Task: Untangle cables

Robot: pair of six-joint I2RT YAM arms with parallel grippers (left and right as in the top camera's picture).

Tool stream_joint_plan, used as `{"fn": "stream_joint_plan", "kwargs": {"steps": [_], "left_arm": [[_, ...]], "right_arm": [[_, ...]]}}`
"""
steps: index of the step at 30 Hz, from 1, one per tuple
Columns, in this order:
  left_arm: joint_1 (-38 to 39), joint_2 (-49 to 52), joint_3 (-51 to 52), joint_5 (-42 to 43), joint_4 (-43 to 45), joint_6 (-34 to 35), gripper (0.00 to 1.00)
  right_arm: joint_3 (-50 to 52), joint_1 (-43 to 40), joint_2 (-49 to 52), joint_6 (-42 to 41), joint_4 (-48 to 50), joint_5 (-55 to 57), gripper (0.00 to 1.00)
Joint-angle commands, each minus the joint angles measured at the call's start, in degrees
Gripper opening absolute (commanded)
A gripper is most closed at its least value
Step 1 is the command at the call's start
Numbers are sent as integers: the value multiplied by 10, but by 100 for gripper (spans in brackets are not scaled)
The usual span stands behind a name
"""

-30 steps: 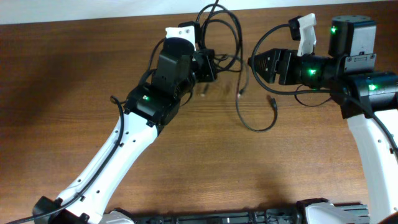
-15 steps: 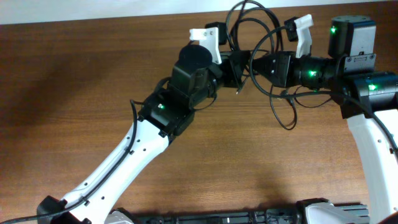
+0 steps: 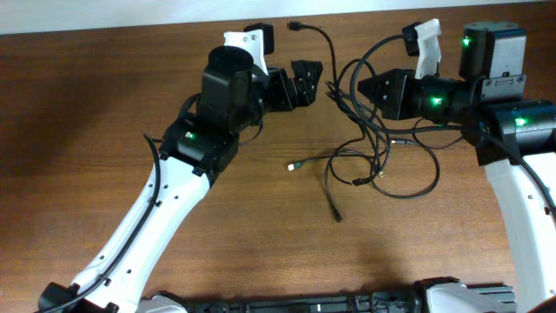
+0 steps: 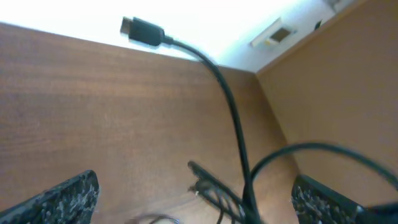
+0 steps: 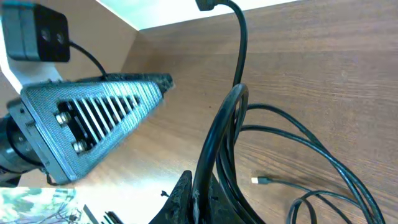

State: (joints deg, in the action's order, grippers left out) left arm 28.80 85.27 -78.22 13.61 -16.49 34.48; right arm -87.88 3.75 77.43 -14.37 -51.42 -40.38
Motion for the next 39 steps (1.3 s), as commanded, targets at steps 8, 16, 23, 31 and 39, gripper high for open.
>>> {"fn": "stream_joint_plan", "kwargs": {"steps": [8,16,23,31,39], "left_arm": [[-1,-14,-4,40,-145,119,100],[-2,-14,-4,138,-140,510,99],[-102,-14,-4,263,-135,579,99],[-127,-14,-4,316,-7,639,99],[-101,-14,-4,316,6,639,99]], "right_arm": [[-5,3,-2,5,40,-2,4],[-5,3,-2,6,184,-150,4],[-5,3,-2,6,219,-174,4],[-5,4,-2,6,307,-301,4],[-5,30,-2,7,332,-296,4]]}}
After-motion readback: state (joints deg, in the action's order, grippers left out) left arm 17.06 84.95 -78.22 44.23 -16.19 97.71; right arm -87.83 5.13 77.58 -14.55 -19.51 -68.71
